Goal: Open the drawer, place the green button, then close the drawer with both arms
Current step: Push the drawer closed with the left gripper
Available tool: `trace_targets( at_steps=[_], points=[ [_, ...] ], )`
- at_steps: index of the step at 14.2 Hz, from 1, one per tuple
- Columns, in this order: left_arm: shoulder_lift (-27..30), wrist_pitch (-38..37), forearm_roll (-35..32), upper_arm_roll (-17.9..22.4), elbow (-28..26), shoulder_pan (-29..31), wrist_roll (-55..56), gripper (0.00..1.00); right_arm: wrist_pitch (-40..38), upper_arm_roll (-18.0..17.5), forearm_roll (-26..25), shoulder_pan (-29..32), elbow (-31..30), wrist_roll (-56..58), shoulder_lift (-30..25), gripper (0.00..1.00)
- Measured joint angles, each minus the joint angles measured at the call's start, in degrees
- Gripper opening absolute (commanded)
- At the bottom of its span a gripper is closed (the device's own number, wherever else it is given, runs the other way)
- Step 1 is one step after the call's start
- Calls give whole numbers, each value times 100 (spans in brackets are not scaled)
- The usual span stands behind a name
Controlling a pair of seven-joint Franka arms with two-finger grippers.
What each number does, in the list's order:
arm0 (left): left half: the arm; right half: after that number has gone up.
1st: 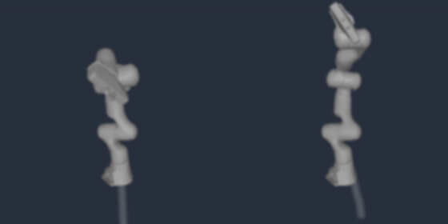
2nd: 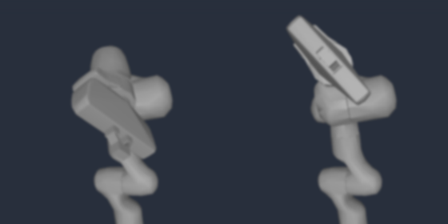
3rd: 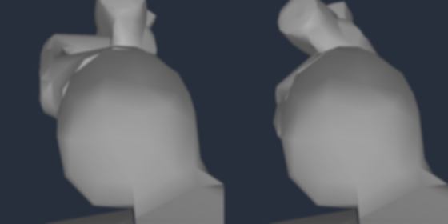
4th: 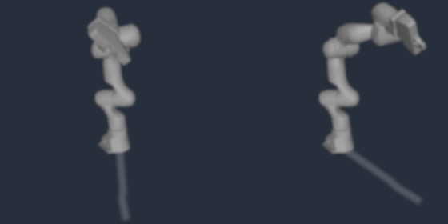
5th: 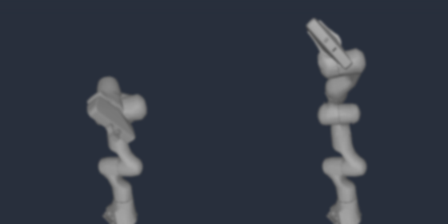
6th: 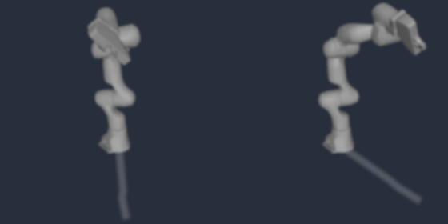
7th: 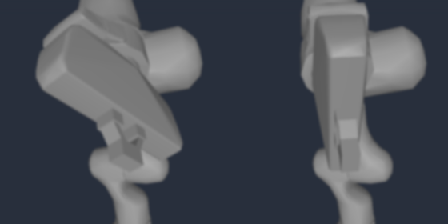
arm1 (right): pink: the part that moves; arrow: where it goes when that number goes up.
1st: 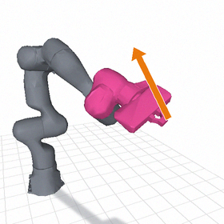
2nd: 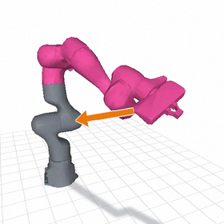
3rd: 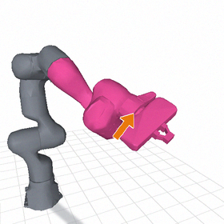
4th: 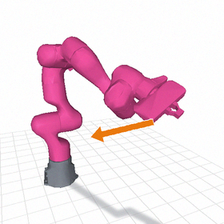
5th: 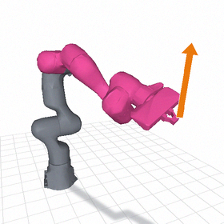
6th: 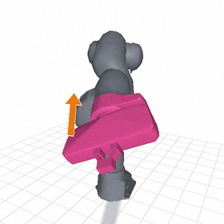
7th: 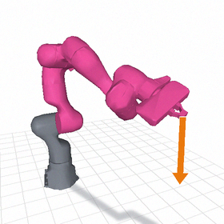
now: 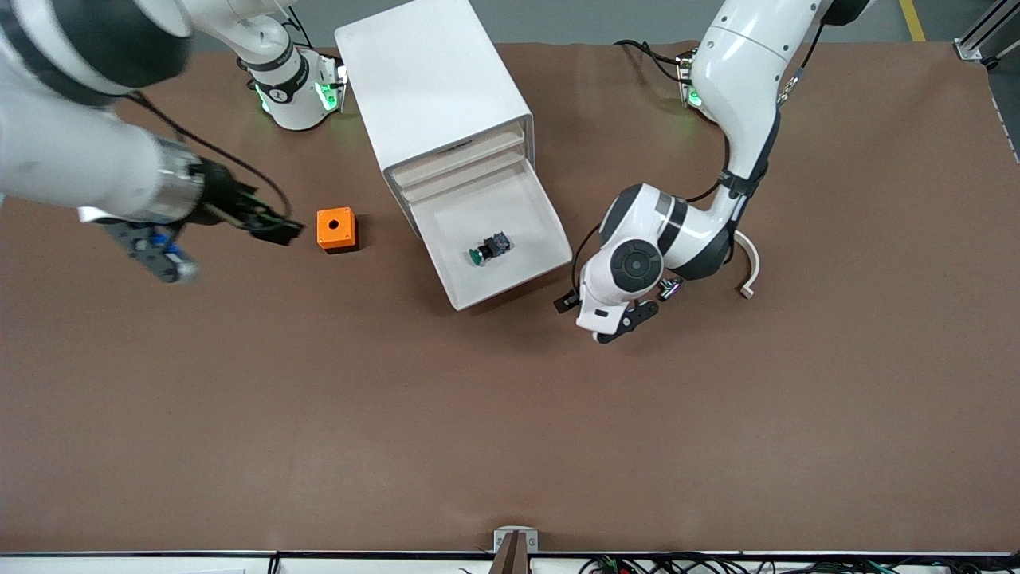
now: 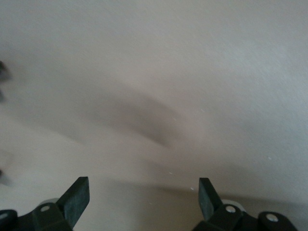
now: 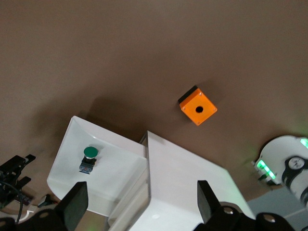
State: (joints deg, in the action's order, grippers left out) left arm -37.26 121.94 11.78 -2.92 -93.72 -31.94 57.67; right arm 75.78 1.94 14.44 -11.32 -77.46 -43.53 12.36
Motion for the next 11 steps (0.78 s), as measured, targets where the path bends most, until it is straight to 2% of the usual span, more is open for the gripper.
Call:
trace_targets(
  at_steps=[3, 6, 8, 11],
  points=[
    [-66, -1, 182, -10, 32, -445, 249, 100, 44, 2, -475, 589, -252, 1954, -185, 100],
    [-95, -22, 428, -4, 23, -835, 445, 100, 497, 1, -612, 991, -704, 3233, -444, 100],
    [-102, -90, 571, 22, -19, -1035, 448, 100, 781, 1, -676, 1111, -1024, 3632, -670, 100],
    [-103, -253, 916, 62, -113, -1284, 438, 100, 871, -6, -807, 1137, -1177, 3806, -893, 100]
  ],
)
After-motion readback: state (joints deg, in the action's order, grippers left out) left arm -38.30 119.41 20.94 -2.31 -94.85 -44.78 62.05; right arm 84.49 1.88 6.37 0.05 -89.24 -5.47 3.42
